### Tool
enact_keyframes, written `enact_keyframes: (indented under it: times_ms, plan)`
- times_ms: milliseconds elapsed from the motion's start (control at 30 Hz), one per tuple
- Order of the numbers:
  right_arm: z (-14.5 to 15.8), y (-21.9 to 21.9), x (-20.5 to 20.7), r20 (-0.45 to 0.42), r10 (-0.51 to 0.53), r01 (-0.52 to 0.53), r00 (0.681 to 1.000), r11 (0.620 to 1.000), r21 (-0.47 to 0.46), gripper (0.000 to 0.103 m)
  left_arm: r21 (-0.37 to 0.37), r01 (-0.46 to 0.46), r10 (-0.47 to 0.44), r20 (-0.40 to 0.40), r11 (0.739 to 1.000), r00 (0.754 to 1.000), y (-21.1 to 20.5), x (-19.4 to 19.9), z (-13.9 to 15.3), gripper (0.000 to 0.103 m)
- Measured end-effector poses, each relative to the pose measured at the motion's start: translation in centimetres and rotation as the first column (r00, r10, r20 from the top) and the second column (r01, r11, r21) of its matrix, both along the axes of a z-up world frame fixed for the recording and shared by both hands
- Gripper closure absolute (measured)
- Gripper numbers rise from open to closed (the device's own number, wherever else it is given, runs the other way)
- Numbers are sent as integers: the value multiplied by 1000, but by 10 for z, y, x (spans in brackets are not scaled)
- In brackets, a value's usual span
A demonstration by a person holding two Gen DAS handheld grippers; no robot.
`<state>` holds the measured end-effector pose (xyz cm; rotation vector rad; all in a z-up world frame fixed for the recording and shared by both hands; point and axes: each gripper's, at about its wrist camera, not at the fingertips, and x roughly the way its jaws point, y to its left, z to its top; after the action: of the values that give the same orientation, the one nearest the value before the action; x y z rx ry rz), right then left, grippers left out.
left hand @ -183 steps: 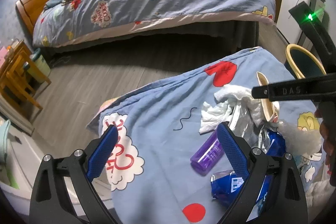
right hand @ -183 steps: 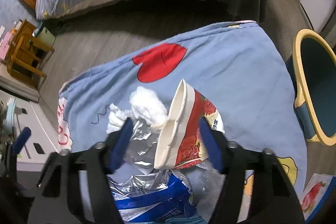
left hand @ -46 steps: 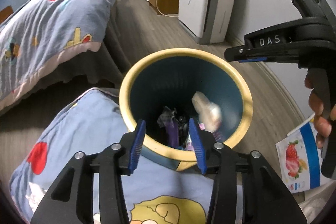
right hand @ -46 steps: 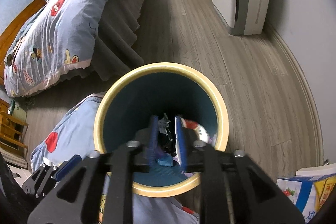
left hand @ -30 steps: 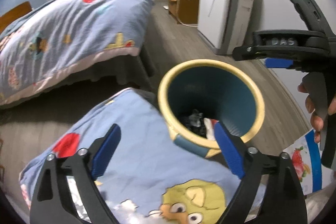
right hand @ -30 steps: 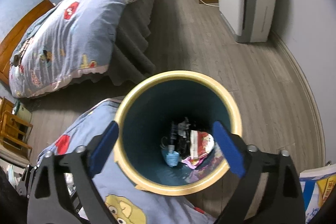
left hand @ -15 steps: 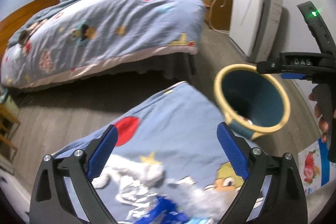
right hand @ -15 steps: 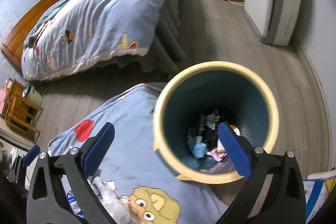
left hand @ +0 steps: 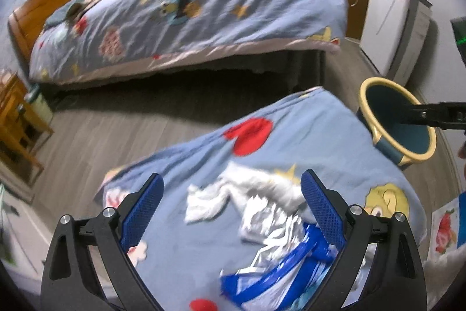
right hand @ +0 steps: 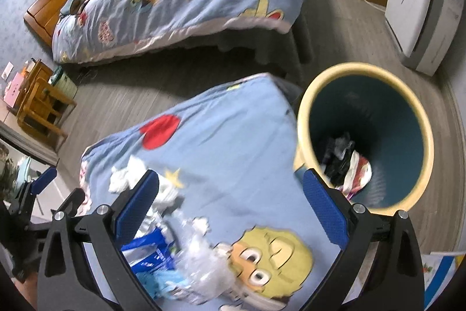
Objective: Collect trash
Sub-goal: 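Grasp the blue wipes packet with the left tool while the right tool grasps the clear plastic bag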
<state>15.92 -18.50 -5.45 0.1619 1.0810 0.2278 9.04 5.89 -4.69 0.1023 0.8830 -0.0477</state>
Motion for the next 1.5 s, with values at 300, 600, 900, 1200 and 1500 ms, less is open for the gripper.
enact_keyframes:
  times_ms: [300, 600, 900, 1200, 1500]
  plan:
    - [-30, 20, -51, -83, 32, -36, 996, 998, -42, 6, 19, 12, -10, -101, 1000, 995, 9, -49, -32, 9]
    - [-59, 44, -71, -138, 114, -132, 984, 983, -129, 8, 51, 126, -113, -214, 991, 970, -15, -57, -68, 11]
    - [-98, 52, -71, -262, 189, -240, 946, 954, -181, 52, 88, 233, -196, -312, 968, 930, -41, -50, -98, 39]
    - [-80, 53, -66, -207, 218, -252, 954, 955, -155, 82, 64, 272, -240, -311, 960, 920, -44, -50, -91, 86]
    - [-42, 45, -61, -111, 203, -214, 973, 972, -94, 83, 48, 300, -283, -217, 953, 934, -47, -56, -54, 95]
